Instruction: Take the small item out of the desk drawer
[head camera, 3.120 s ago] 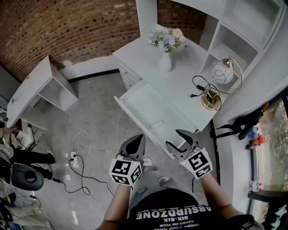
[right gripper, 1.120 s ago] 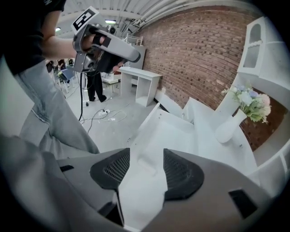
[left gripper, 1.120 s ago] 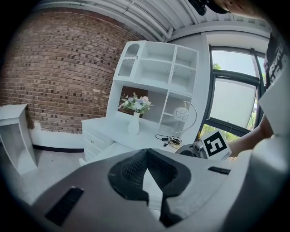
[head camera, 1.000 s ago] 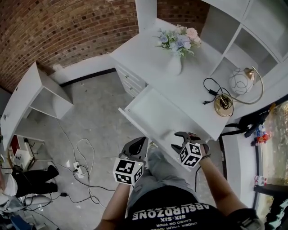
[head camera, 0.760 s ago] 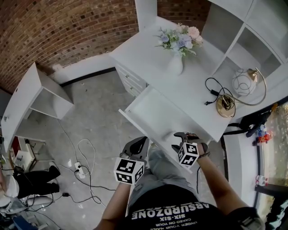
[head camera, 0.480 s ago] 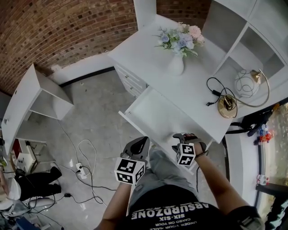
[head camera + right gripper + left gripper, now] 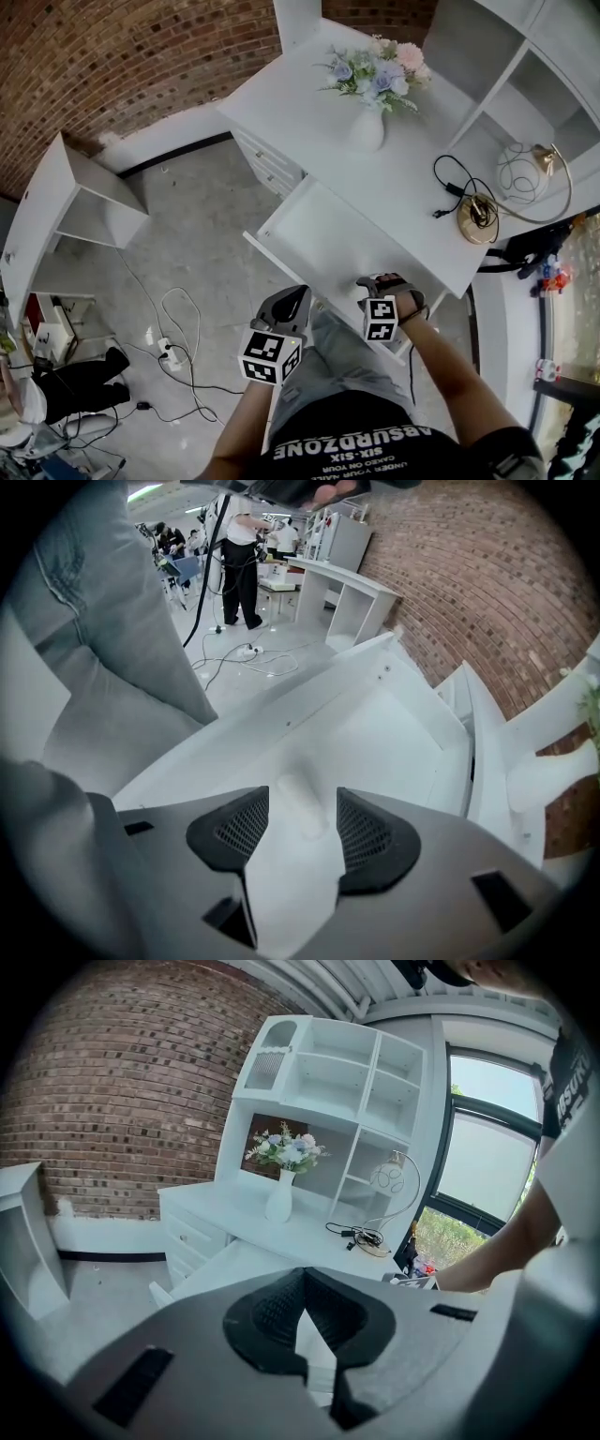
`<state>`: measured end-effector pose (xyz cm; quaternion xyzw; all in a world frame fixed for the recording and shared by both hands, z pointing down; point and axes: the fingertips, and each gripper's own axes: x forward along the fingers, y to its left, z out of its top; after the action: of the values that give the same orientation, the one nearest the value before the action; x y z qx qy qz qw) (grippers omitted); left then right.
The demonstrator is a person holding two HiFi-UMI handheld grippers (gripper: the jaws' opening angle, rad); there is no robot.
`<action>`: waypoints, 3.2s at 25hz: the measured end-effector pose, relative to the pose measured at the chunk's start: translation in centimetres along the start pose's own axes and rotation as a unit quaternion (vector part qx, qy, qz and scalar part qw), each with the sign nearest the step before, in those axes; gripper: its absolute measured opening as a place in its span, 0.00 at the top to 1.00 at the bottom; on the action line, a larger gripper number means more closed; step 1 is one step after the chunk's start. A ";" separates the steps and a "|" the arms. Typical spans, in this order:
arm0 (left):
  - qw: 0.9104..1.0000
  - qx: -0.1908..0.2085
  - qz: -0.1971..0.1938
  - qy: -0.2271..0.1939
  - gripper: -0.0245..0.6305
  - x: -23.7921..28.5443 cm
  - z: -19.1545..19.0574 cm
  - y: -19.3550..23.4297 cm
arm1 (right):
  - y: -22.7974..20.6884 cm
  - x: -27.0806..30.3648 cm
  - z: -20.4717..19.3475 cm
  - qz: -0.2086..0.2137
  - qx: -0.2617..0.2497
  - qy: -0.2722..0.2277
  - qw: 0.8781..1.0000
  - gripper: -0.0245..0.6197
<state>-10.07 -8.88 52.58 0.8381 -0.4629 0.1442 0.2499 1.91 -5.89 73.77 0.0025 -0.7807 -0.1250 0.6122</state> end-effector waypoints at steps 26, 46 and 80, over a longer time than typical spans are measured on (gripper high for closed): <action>0.999 -0.008 -0.013 0.031 0.96 1.8 -3.4 -0.7 | 0.7 7.2 -3.5 0.003 -0.098 0.097 0.991 0.62; 0.999 -0.026 -0.010 0.036 0.96 3.0 -2.3 0.7 | 0.8 6.9 -3.6 0.032 -0.047 0.087 0.995 0.76; 0.999 -0.025 -0.027 0.036 0.96 3.9 -0.3 0.2 | -1.1 1.6 -2.2 0.023 0.113 0.015 0.993 0.76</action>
<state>-8.22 -11.51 54.76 0.8380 -0.4341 0.1557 0.2916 3.50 -7.61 75.56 0.0553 -0.7804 -0.0219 0.6224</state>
